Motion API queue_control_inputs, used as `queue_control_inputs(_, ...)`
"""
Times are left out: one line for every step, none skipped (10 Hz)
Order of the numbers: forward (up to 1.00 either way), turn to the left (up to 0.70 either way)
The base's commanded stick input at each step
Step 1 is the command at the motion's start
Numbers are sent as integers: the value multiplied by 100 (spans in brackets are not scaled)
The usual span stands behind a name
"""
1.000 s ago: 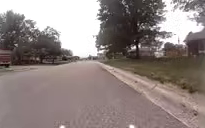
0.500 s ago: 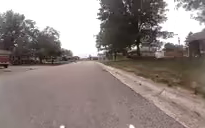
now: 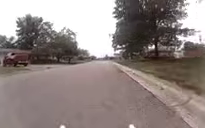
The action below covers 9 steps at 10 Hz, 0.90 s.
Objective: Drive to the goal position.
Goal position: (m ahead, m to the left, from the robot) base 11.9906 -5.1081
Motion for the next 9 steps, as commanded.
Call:
queue_control_inputs(50,0)
queue_control_inputs(50,0)
queue_control_inputs(50,0)
queue_control_inputs(50,0)
queue_control_inputs(50,0)
queue_control_inputs(50,0)
queue_control_inputs(50,0)
queue_control_inputs(50,0)
queue_control_inputs(50,0)
